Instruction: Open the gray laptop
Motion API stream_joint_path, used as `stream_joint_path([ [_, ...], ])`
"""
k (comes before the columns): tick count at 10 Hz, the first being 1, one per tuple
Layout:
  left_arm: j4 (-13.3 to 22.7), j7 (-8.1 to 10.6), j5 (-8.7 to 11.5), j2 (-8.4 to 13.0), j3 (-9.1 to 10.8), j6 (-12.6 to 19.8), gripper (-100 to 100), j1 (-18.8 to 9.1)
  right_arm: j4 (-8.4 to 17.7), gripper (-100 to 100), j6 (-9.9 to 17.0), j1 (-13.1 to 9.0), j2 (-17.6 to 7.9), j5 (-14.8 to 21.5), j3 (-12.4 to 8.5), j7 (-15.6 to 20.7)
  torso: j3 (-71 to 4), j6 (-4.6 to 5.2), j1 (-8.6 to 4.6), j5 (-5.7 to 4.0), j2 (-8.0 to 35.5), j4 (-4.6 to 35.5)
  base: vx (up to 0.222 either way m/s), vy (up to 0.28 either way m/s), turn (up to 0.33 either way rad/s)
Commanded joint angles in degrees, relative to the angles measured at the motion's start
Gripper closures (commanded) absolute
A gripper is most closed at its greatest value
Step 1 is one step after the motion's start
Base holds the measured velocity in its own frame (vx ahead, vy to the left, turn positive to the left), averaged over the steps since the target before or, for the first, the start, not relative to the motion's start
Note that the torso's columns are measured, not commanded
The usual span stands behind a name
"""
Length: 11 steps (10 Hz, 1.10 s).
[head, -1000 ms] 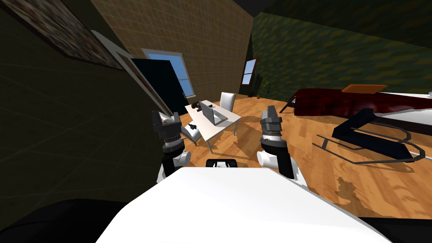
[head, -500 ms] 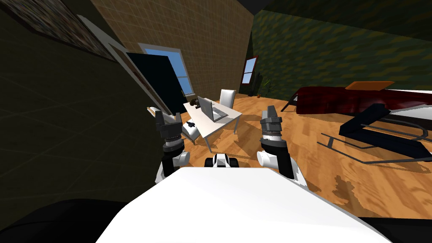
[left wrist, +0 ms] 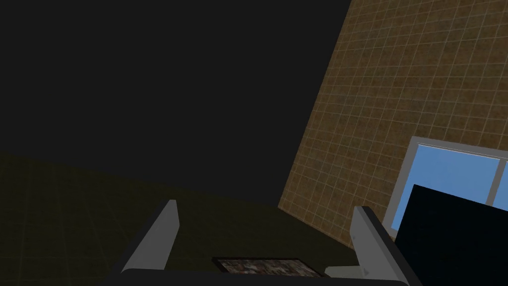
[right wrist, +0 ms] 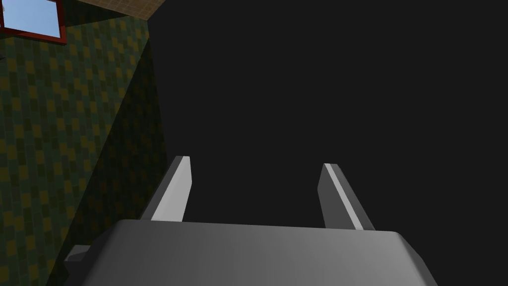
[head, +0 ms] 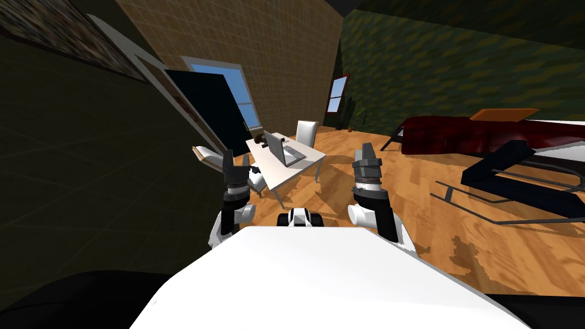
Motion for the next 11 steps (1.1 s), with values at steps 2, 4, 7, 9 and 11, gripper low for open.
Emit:
stream_joint_path([
  [2, 2.03, -0.97, -1.49, 2.26, 1.44, 5.72, -100, -1.02, 0.00, 0, 0.00, 0.00, 0.00, 0.00, 0.00, 0.00, -0.02, 0.00, 0.02, 0.00, -0.01, -0.01, 0.082, -0.097, -0.005],
  [4, 3.24, -1.54, -2.40, 3.59, 2.28, 9.17, -100, -1.72, 0.00, 0, 0.00, 0.00, 0.00, 0.00, 0.00, 0.00, -0.02, -0.01, -0.05, -0.01, -0.03, -0.02, 0.102, -0.118, -0.004],
  [7, 4.33, -2.05, -3.19, 4.77, 3.03, 12.22, -100, -2.34, 0.00, 0, 0.00, 0.00, 0.00, 0.00, 0.00, 0.00, 0.03, 0.00, 0.12, 0.03, 0.07, 0.01, 0.081, -0.083, -0.003],
  [9, 4.99, -2.36, -3.67, 5.61, 3.49, 14.09, -100, -2.72, 0.00, 0, 0.00, 0.00, 0.00, 0.00, 0.00, 0.00, 0.07, 0.00, 0.10, 0.03, 0.11, 0.03, 0.049, -0.054, -0.003],
  [11, 5.63, -2.67, -4.15, 6.57, 3.94, 15.93, -100, -3.09, 0.00, 0, 0.00, -0.01, 0.00, 0.00, 0.00, 0.00, 0.00, 0.00, -0.01, -0.01, 0.01, 0.00, 0.046, -0.060, -0.002],
])
